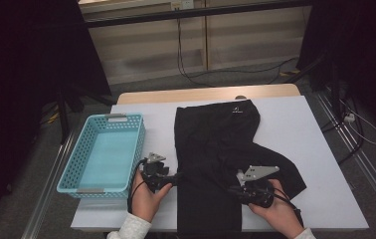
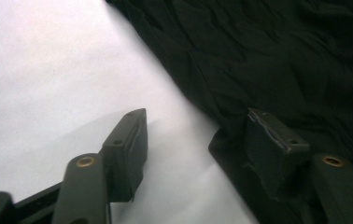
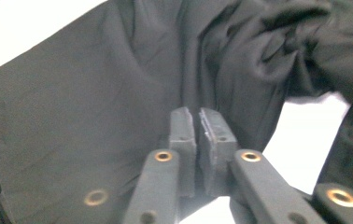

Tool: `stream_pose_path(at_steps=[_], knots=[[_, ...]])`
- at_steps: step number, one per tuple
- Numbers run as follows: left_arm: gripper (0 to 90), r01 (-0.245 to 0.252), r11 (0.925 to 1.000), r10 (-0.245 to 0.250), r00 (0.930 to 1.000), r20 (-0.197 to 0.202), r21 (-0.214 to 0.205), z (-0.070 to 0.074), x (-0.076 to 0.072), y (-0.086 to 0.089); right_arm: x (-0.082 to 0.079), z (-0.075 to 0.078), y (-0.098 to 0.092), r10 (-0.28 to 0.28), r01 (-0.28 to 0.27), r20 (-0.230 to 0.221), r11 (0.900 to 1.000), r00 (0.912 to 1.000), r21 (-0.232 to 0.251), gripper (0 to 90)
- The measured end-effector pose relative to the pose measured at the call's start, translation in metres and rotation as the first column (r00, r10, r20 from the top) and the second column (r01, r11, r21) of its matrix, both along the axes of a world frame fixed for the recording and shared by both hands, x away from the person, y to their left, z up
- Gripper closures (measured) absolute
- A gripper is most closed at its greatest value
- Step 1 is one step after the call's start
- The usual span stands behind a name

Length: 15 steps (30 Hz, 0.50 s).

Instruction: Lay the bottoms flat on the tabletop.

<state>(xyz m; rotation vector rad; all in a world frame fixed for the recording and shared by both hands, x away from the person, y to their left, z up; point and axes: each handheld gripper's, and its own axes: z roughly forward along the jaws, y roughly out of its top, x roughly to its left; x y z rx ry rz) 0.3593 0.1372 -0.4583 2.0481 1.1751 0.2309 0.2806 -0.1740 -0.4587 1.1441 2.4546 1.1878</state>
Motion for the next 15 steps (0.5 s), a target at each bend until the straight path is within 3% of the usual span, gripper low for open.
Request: stream_pose_path(at_steps=[2,4,9,15], knots=[[47.6,0.01,0.9999,-0.01,1.0,0.0,-0.008,-0.0008,-0.0002,-0.0015,0.0011,0.0036,-0.0015,-0.021,0.022,0.032,0.9998,0.9993,-0.003,72.3],[58.7,0.019,0.9996,-0.019,0.9997,-0.015,-0.019,-0.0007,0.0002,-0.0022,0.0025,0.0063,-0.004,-0.048,0.048,0.043,0.9989,0.9979,0.004,65.9],[83.3,0.034,0.9984,-0.037,0.9965,-0.074,-0.045,-0.0014,0.002,-0.0055,0.0058,0.0056,-0.0075,-0.07,0.071,0.046,0.9975,0.9965,-0.003,64.0],[88.7,0.014,0.9992,-0.019,0.9932,-0.115,-0.038,0.0023,0.0005,-0.0039,0.0079,0.0003,-0.0037,-0.067,0.068,0.031,0.9974,0.9973,-0.025,65.0]])
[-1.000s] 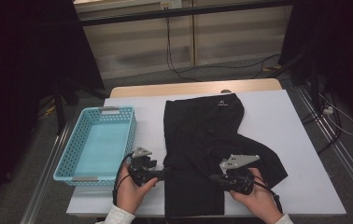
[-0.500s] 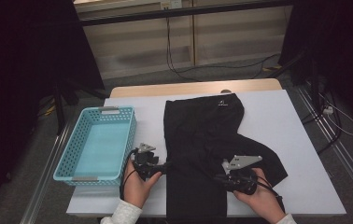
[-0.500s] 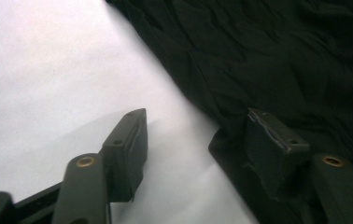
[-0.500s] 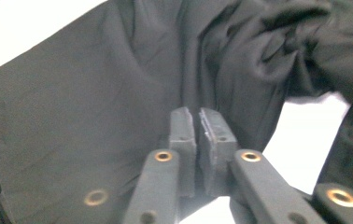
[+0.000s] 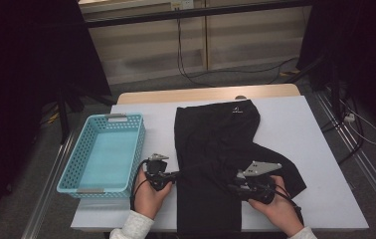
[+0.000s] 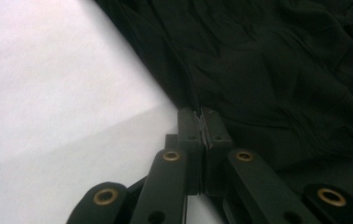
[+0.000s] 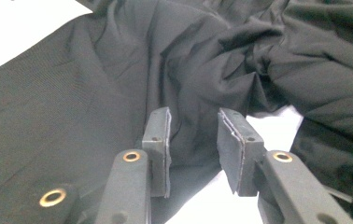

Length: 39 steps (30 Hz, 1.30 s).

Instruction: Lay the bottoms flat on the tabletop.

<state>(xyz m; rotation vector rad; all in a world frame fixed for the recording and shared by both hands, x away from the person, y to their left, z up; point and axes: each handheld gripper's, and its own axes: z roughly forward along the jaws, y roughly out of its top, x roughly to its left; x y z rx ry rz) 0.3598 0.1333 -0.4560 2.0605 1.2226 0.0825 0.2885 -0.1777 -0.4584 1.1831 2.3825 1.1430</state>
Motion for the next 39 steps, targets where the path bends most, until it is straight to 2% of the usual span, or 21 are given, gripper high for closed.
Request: stream_pose_path(at_steps=[2,3,4,6,8,12,15,17,19,20,22,23,25,27,30,33,35,36,37,39], knots=[[88.7,-0.004,1.0,0.004,1.0,-0.005,0.001,0.002,-0.001,0.004,0.002,-0.004,0.001,-0.004,0.004,-0.012,0.9998,0.9999,-0.02,65.2],[88.7,-0.005,1.0,0.005,1.0,-0.006,0.003,0.002,-0.002,0.006,0.002,-0.006,0.002,-0.006,0.005,-0.007,0.9997,1.0,-0.024,69.3],[88.7,-0.007,1.0,0.007,1.0,-0.006,0.001,0.001,-0.002,0.008,0.002,-0.006,0.003,0.002,-0.002,-0.01,0.9999,0.9999,-0.017,76.6],[88.6,-0.017,0.9999,0.017,0.9998,-0.005,-0.001,0.001,-0.001,0.01,0.002,-0.005,0.006,0.041,-0.041,-0.05,0.9992,0.9979,0.004,89.7],[88.6,-0.023,0.9997,0.023,0.9996,-0.014,-0.007,0.003,0.0,0.012,0.001,-0.006,0.01,0.065,-0.063,-0.069,0.9978,0.9955,0.021,90.0],[88.3,-0.031,0.9995,0.031,0.9995,-0.002,-0.002,0.006,0.0,0.016,-0.005,-0.005,0.024,0.142,-0.136,-0.11,0.9889,0.9837,0.061,90.0],[88.0,-0.029,0.9995,0.029,0.9993,-0.023,-0.01,0.007,0.0,0.017,-0.012,-0.004,0.036,0.187,-0.183,-0.104,0.9821,0.9769,0.043,90.0],[86.1,-0.024,0.9997,0.024,0.9995,-0.021,-0.003,0.006,-0.001,0.017,-0.013,-0.003,0.04,0.193,-0.193,-0.08,0.9812,0.978,0.005,90.0],[79.3,-0.03,0.9995,0.029,0.9993,-0.021,-0.014,0.006,-0.001,0.017,-0.013,-0.001,0.037,0.193,-0.195,-0.079,0.9808,0.978,-0.01,90.0],[72.9,-0.033,0.9994,0.033,0.9994,-0.01,-0.01,0.007,0.0,0.018,-0.012,-0.001,0.034,0.185,-0.187,-0.071,0.9823,0.9801,-0.014,88.4],[61.0,-0.044,0.999,0.044,0.9985,0.033,-0.012,0.009,0.001,0.019,-0.01,0.002,0.026,0.139,-0.14,-0.037,0.9901,0.9896,-0.013,74.9],[58.4,-0.051,0.9986,0.051,0.9974,0.051,-0.013,0.01,0.002,0.019,-0.008,0.003,0.021,0.107,-0.107,-0.021,0.9942,0.9941,-0.01,67.8],[52.9,-0.052,0.9986,0.052,0.9951,0.084,-0.011,0.01,0.006,0.018,-0.004,0.004,0.013,0.053,-0.052,0.013,0.9985,0.9985,-0.013,60.1],[53.0,-0.065,0.9973,0.068,0.9941,0.085,-0.035,0.009,0.015,0.017,-0.001,0.005,0.005,0.003,-0.003,0.028,1.0,0.9996,-0.007,52.2],[52.2,-0.106,0.9929,0.11,0.9911,0.076,-0.054,0.008,0.032,0.012,0.001,0.006,-0.003,-0.024,0.024,0.034,0.9997,0.9991,-0.005,50.4],[53.4,-0.127,0.9915,0.129,0.9878,0.087,-0.029,0.005,0.047,0.003,0.002,0.006,-0.006,-0.037,0.037,0.039,0.9993,0.9986,-0.001,48.2],[53.9,-0.132,0.9911,0.133,0.988,0.078,-0.02,0.003,0.054,0.0,0.002,0.006,-0.006,-0.032,0.032,0.04,0.9995,0.9987,0.003,47.6],[54.8,-0.128,0.9916,0.129,0.99,0.058,-0.018,0.001,0.056,-0.003,0.002,0.007,-0.005,-0.026,0.025,0.041,0.9997,0.9988,0.003,47.3],[57.3,-0.12,0.9921,0.121,0.9922,0.029,-0.034,-0.003,0.058,-0.004,0.001,0.007,-0.005,-0.022,0.022,0.042,0.9998,0.9989,0.003,46.9],[68.5,-0.125,0.9917,0.126,0.9912,0.039,-0.029,-0.004,0.058,-0.005,0.001,0.007,-0.005,-0.02,0.02,0.043,0.9998,0.9989,0.0,46.9]])
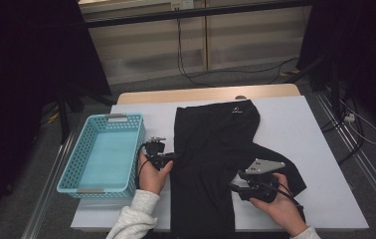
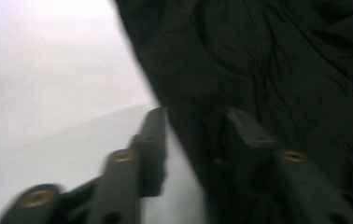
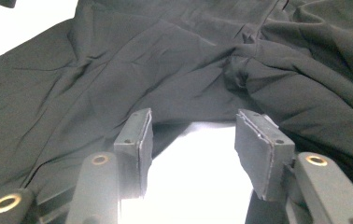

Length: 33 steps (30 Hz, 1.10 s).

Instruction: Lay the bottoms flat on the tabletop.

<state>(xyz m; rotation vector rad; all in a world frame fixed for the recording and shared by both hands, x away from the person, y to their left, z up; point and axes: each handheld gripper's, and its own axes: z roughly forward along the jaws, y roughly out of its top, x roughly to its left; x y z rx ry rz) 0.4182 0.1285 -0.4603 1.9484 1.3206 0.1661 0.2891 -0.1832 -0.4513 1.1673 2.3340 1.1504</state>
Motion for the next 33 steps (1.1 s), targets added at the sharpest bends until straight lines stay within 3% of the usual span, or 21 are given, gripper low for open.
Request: stream_pose_path(at_steps=[5,11,14,15,17,22,24,28,33], knots=[[88.1,-0.004,1.0,0.004,0.9992,-0.04,0.0,0.0,0.004,0.0,-0.002,0.002,-0.002,-0.001,0.001,0.004,1.0,1.0,0.004,46.9],[88.8,-0.066,0.9955,0.067,0.9975,-0.021,0.068,0.007,0.014,0.009,-0.002,0.006,-0.008,-0.018,0.018,0.019,0.9998,0.9997,0.008,46.7],[87.5,-0.072,0.9951,0.074,0.9968,-0.03,0.067,0.005,0.014,0.013,-0.001,0.007,-0.014,-0.043,0.043,0.023,0.999,0.9988,0.011,43.3],[84.1,-0.081,0.9944,0.083,0.9963,-0.023,0.068,0.005,0.014,0.014,-0.001,0.008,-0.017,-0.05,0.05,0.028,0.9987,0.9983,0.009,42.5],[68.5,-0.08,0.9948,0.081,0.9967,-0.012,0.063,0.007,0.012,0.015,0.0,0.01,-0.022,-0.068,0.068,0.033,0.9976,0.9971,0.014,41.3],[48.0,-0.025,0.9988,0.025,0.9996,0.01,0.042,0.012,-0.001,0.013,0.006,0.017,-0.043,-0.132,0.131,0.053,0.9911,0.9898,0.022,38.6],[40.6,0.019,0.9991,-0.019,0.9997,0.013,0.039,0.015,-0.007,0.011,0.009,0.016,-0.053,-0.168,0.167,0.057,0.9858,0.9842,0.011,38.3],[33.7,0.102,0.9935,-0.103,0.9941,0.032,0.051,0.02,-0.018,0.006,0.017,0.008,-0.072,-0.241,0.242,0.048,0.9697,0.9693,-0.028,37.9],[27.7,0.153,0.9862,-0.157,0.9862,0.053,0.063,0.017,-0.029,0.004,0.02,0.006,-0.089,-0.289,0.29,0.028,0.9571,0.9569,-0.014,40.3]])
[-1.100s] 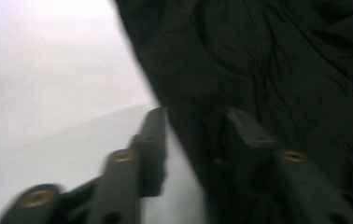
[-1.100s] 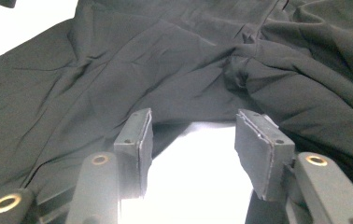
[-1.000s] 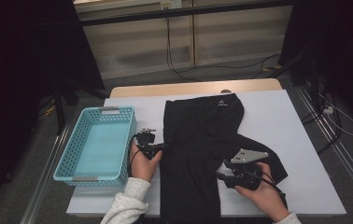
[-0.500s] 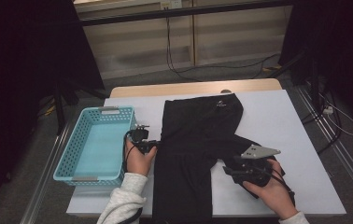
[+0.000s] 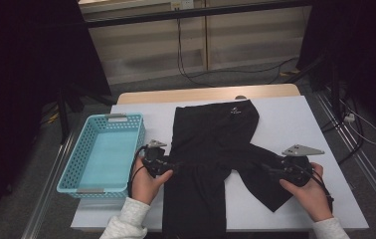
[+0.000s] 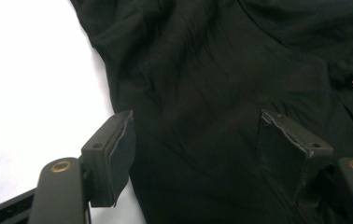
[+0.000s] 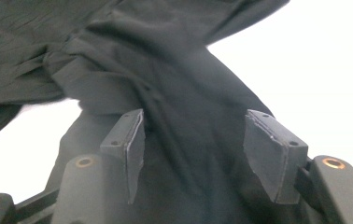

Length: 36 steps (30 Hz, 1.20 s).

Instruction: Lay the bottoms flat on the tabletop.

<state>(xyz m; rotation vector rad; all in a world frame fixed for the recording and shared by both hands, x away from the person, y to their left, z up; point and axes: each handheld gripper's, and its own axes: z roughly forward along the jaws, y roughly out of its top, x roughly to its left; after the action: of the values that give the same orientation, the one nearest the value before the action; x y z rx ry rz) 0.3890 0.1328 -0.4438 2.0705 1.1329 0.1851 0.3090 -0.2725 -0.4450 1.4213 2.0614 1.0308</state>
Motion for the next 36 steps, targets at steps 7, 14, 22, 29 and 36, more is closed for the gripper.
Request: stream_pose_path(at_steps=[7,14,22,29,36], knots=[[24.5,0.067,0.9977,-0.067,0.9978,0.002,-0.009,-0.002,-0.005,-0.007,0.001,-0.006,-0.022,-0.06,0.06,-0.01,0.9977,0.9981,-0.032,41.8],[23.7,0.081,0.9966,-0.081,0.9967,0.005,-0.011,-0.001,-0.007,-0.009,0.002,-0.017,-0.027,-0.075,0.072,-0.051,0.9956,0.9958,-0.059,52.7],[23.5,0.085,0.9957,-0.084,0.9964,0.009,-0.038,0.003,-0.009,-0.013,-0.005,-0.015,-0.018,0.023,-0.026,-0.089,0.9994,0.9957,-0.024,88.4],[23.5,0.11,0.9931,-0.11,0.9939,0.003,-0.039,0.002,-0.011,-0.017,-0.015,-0.012,-0.001,0.12,-0.116,-0.145,0.9927,0.9821,0.034,88.6],[23.4,0.104,0.9936,-0.103,0.9946,0.006,-0.045,0.003,-0.011,-0.016,-0.015,-0.002,0.009,0.146,-0.145,-0.097,0.9893,0.9845,0.012,69.1]])
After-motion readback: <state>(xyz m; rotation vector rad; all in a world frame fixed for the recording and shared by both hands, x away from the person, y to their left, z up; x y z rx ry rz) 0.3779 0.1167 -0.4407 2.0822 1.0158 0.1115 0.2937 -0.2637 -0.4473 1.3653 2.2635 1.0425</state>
